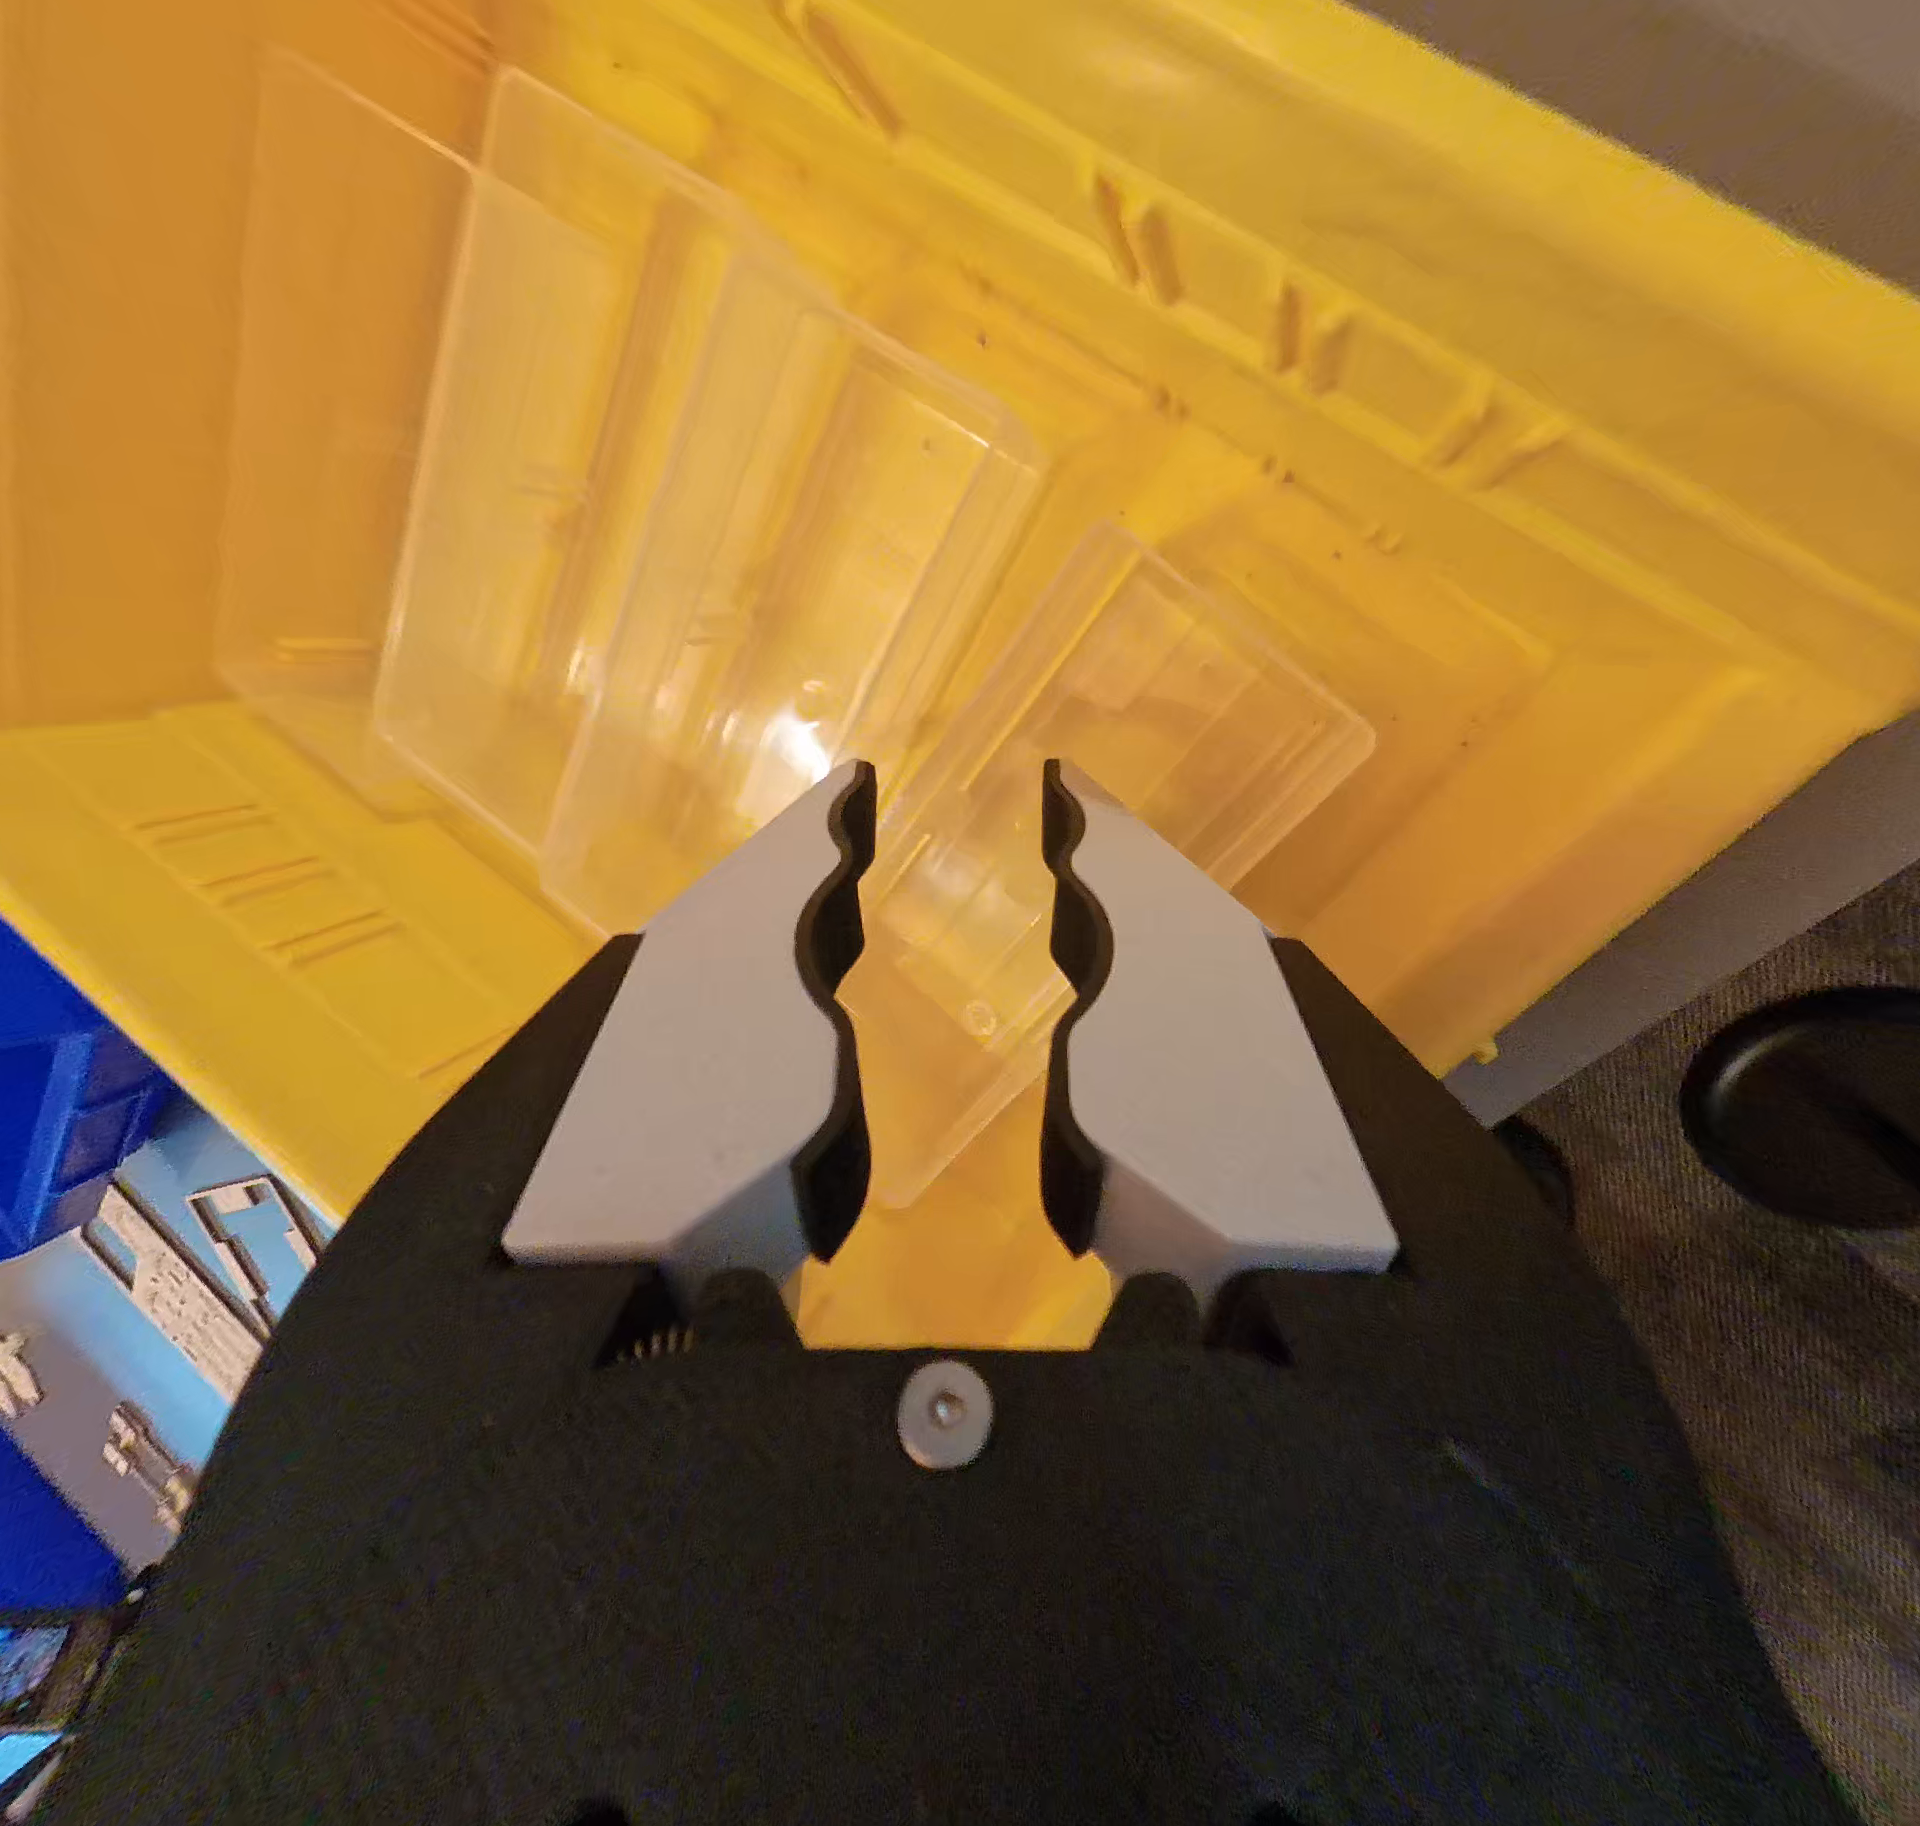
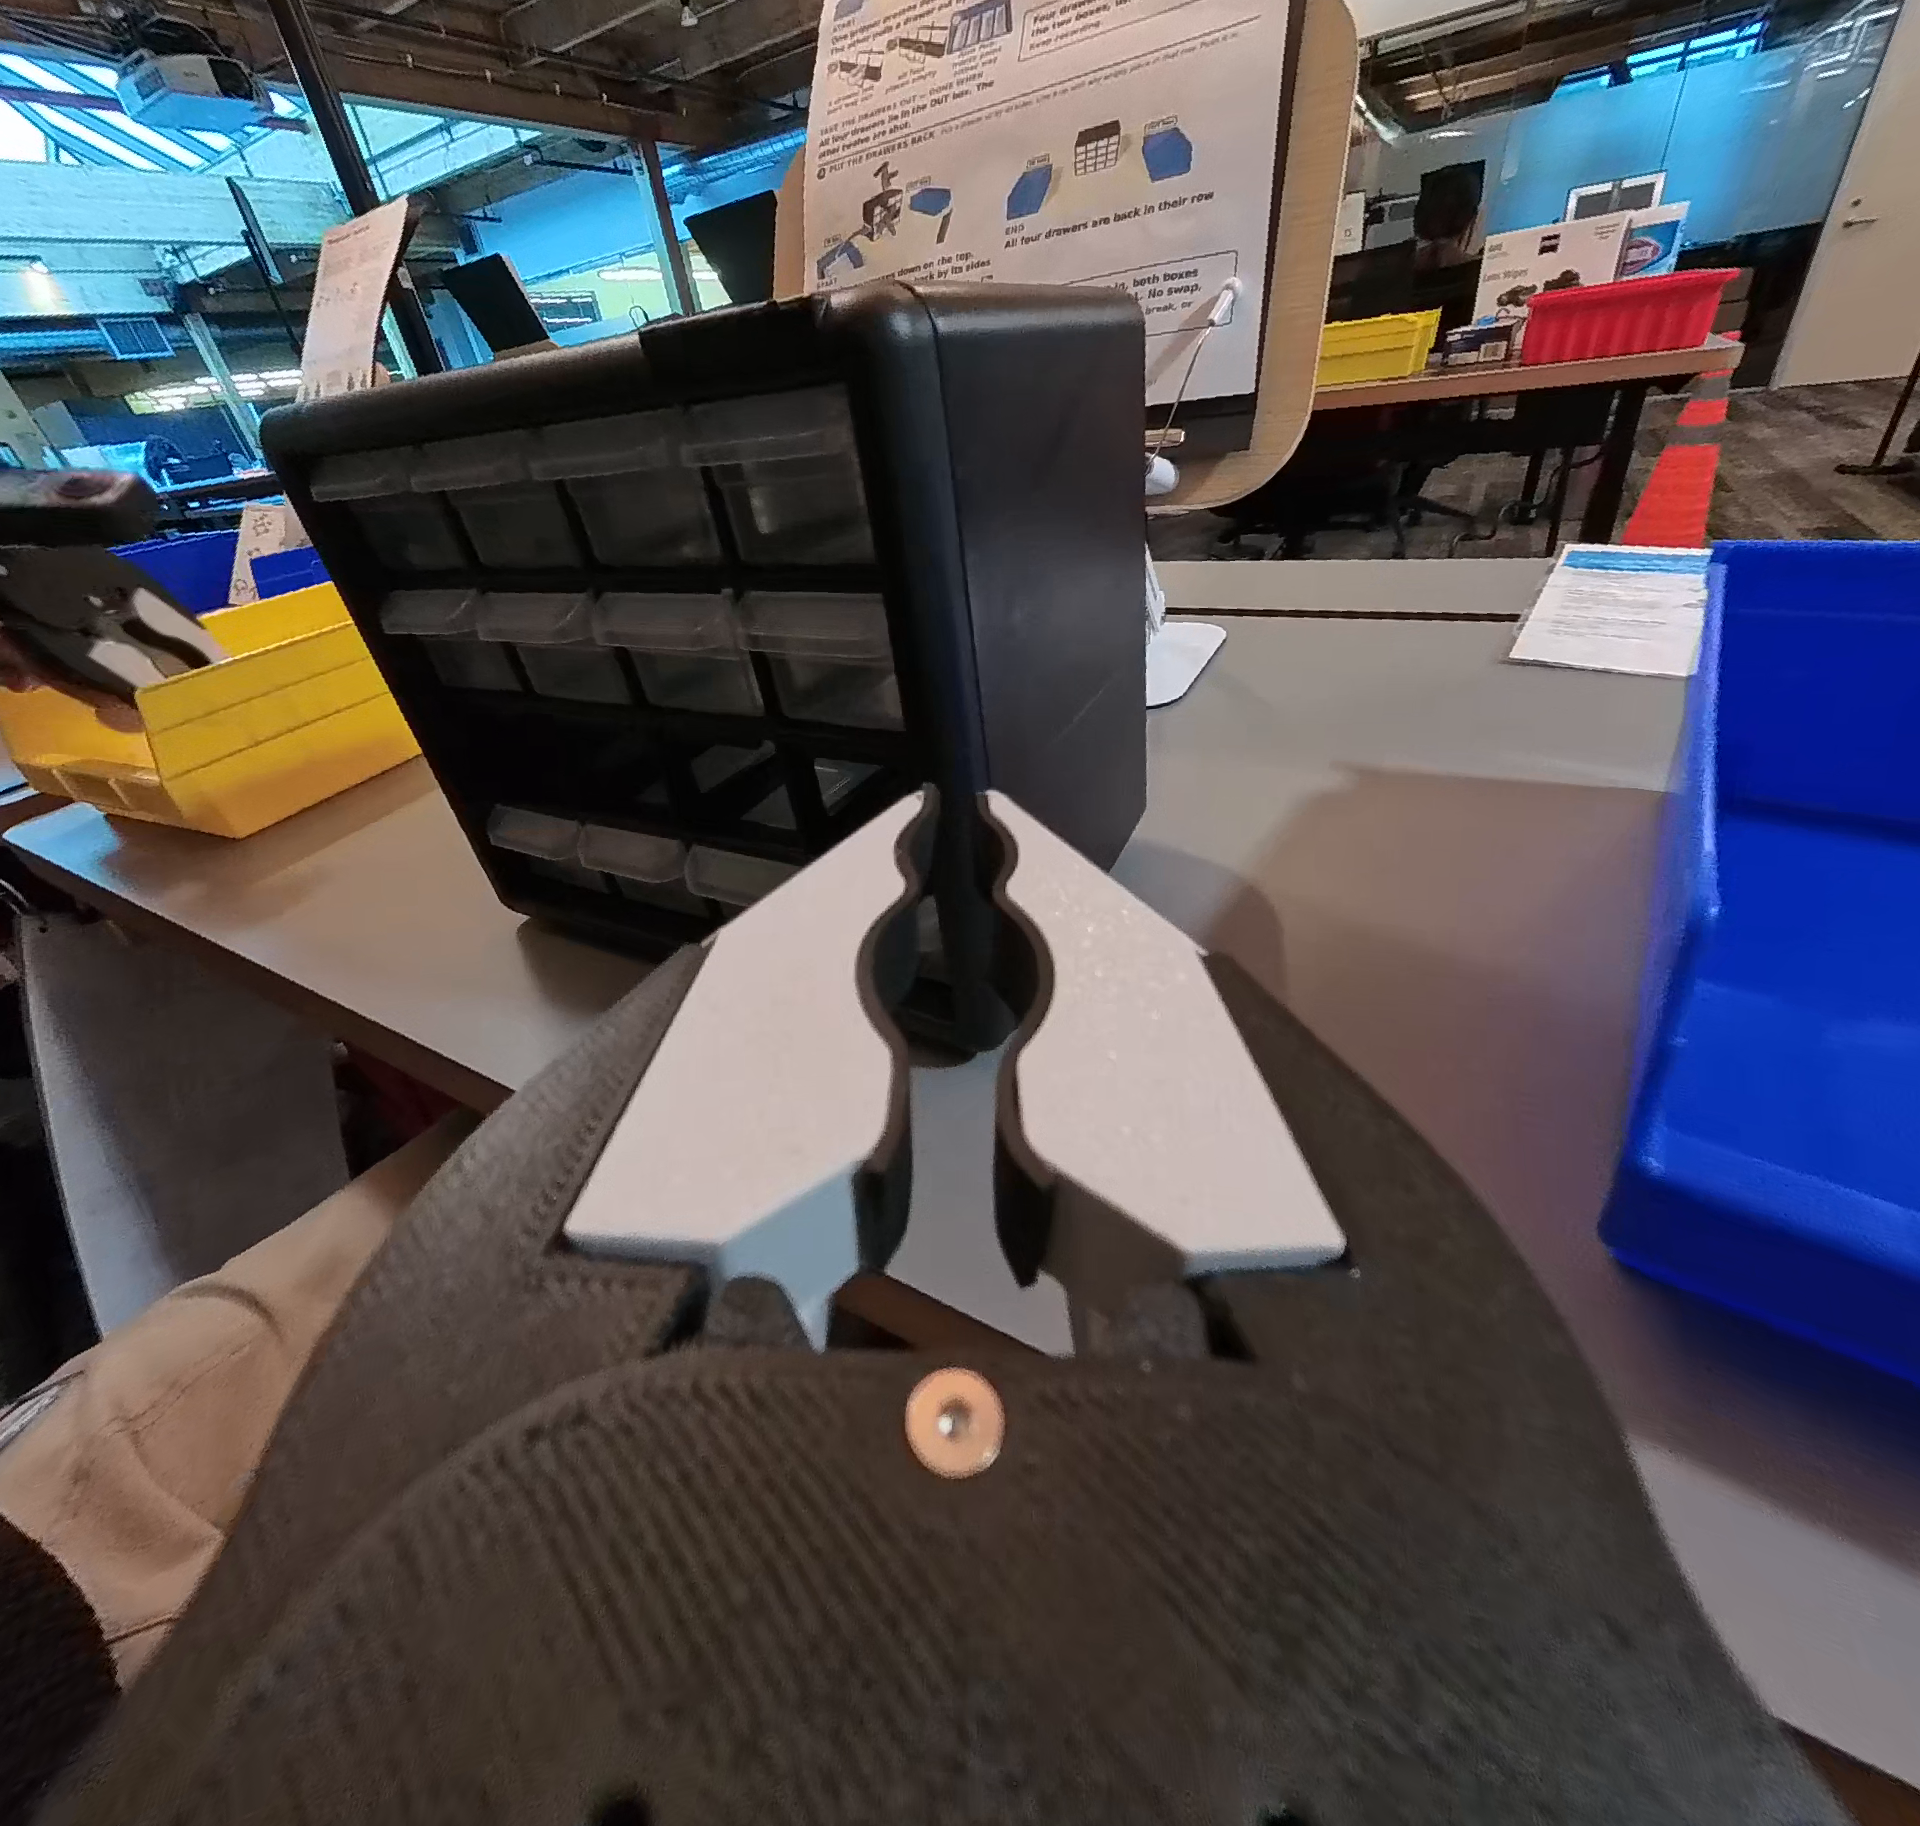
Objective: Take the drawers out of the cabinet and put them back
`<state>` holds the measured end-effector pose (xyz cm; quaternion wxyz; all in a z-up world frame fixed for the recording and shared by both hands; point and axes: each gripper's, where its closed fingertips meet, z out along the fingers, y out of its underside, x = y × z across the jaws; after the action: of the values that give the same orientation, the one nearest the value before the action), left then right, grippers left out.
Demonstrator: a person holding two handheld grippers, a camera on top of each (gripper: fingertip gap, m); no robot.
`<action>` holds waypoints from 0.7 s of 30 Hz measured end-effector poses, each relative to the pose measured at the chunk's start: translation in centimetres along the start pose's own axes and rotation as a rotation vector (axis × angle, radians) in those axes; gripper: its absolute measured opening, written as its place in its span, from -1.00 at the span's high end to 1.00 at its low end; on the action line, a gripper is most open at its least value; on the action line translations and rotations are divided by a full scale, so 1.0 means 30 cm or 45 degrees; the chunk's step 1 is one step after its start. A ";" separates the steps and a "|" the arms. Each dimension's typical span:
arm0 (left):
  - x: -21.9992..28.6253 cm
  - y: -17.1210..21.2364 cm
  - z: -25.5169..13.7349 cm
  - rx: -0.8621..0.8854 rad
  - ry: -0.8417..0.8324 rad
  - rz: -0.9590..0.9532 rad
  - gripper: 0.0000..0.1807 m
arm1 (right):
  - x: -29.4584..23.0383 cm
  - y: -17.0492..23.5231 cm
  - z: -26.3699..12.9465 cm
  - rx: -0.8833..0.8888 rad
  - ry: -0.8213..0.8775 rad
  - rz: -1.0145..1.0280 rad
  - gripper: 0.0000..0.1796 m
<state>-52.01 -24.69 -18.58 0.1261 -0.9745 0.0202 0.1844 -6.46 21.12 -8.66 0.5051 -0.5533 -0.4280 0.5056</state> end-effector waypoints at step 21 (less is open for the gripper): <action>-0.017 0.139 0.011 -0.441 0.082 -0.002 0.90 | 0.007 0.009 -0.001 -0.013 -0.018 0.083 0.94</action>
<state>-52.95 -28.63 -19.69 -0.0441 -0.9871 -0.0086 0.1535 -6.41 21.28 -8.97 0.4824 -0.5659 -0.4159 0.5235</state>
